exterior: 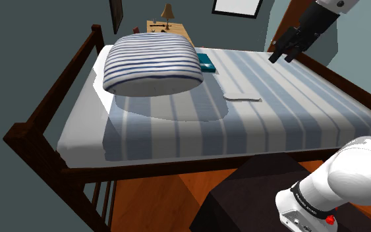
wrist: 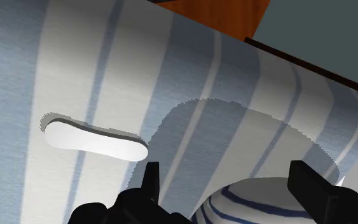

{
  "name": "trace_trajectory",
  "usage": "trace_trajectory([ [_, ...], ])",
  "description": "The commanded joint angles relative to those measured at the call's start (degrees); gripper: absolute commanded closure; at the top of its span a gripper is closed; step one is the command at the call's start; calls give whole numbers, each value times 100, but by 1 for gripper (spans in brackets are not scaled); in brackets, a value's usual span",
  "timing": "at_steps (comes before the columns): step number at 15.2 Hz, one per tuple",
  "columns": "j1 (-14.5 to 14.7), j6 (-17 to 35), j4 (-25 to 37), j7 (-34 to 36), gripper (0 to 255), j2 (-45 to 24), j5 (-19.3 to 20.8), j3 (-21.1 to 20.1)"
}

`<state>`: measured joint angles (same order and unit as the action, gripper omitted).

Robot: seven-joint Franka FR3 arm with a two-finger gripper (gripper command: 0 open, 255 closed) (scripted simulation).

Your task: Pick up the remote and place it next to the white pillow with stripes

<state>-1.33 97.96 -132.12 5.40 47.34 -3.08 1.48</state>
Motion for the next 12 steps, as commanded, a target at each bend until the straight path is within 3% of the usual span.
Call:
trace_trajectory([
  [1,0,0,0,0,0,0,0,0],
  [12,514,1151,-665,-3255,0,-981,834,1496],
])
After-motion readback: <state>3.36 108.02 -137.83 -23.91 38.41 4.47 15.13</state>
